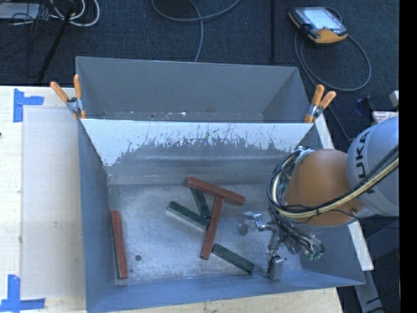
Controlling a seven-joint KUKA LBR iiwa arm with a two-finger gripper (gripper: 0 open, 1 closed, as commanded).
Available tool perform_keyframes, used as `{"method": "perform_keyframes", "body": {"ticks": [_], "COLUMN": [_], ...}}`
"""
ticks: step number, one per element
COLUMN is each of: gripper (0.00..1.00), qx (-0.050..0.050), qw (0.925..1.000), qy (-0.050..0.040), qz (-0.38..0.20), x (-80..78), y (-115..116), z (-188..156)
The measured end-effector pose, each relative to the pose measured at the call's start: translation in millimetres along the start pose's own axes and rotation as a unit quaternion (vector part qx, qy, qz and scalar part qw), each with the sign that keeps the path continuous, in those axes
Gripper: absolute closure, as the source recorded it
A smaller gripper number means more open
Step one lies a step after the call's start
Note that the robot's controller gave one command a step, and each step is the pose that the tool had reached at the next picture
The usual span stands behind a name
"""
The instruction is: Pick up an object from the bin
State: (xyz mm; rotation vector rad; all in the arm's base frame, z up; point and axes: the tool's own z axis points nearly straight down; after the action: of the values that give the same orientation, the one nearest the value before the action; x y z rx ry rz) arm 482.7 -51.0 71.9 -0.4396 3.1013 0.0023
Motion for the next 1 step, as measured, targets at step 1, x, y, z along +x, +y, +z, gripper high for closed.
{"method": "perform_keyframes", "body": {"ticks": [1], "gripper": [0.00], "qx": [0.002], "qw": [0.9981], "qy": [0.0025], "qz": [0.061], "x": [-0.9], "y": [10.8], "z": [-2.3]}}
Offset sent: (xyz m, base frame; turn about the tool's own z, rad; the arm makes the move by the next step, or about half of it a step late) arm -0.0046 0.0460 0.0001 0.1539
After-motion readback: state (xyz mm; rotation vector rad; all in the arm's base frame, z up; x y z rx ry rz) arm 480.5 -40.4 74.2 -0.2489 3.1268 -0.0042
